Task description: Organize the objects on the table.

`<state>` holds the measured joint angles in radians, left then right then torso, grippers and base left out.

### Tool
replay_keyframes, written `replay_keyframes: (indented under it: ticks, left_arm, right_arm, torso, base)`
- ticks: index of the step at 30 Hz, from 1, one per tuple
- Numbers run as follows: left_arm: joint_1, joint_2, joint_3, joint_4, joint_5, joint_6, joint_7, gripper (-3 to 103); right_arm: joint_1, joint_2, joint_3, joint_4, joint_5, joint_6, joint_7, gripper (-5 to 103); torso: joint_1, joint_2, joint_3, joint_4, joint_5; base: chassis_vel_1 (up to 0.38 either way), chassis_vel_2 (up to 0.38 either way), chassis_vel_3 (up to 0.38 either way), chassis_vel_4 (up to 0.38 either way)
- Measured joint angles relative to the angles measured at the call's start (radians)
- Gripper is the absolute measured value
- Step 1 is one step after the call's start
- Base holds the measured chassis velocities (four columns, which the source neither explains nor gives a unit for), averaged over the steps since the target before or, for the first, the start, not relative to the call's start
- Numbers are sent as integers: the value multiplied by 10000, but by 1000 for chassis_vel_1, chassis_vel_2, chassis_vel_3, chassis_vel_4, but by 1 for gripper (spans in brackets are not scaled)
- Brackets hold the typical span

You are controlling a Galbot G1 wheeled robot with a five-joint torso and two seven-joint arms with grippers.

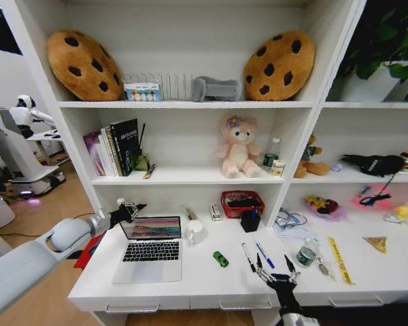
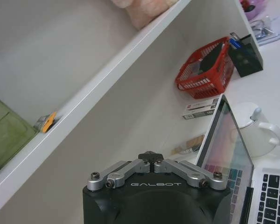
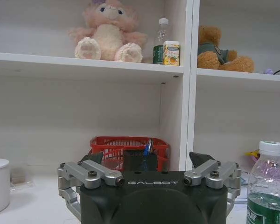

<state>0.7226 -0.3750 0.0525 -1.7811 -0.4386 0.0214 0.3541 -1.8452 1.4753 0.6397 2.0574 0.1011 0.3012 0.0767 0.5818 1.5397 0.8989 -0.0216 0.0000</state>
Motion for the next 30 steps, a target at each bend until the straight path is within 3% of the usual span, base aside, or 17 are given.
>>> replay_keyframes:
  ticks: [11,18,20,23,27,30]
  left_arm:
    - [-819,175,989,217,1020,-789,881,0]
    - [-822,504,832,208,1436,-1419,2213,0]
    - [-650,698,510,115,1735,-1652,2907,0]
    - [-303,882,104,-39,1854,-1786,3398,0]
    - [-58,938,-130,-159,1661,-1757,3192,0]
    - [-328,640,3,-18,1210,-1426,2199,0]
  right_arm:
    - [-9,157,-44,-47,105,-9,24,100]
    - [-121,299,-4,-91,145,116,27,100]
    - [-142,366,19,-99,186,158,52,100]
    - [-120,375,16,-132,189,181,68,100]
    - [-64,380,4,-146,191,183,97,100]
    - [5,384,-20,-153,186,179,130,100]
  torso:
    - [0,0,0,0,0]
    - [-1,0,0,1,0]
    - [0,1,0,-1,-1]
    - [0,1,0,1,0]
    - [-1,1,0,5,0]
    - [-1,1,-1,2,0]
  base:
    - [0,0,0,0]
    - [0,0,0,0]
    - [0,0,0,0]
    - [0,0,0,0]
    - [0,0,0,0]
    - [0,0,0,0]
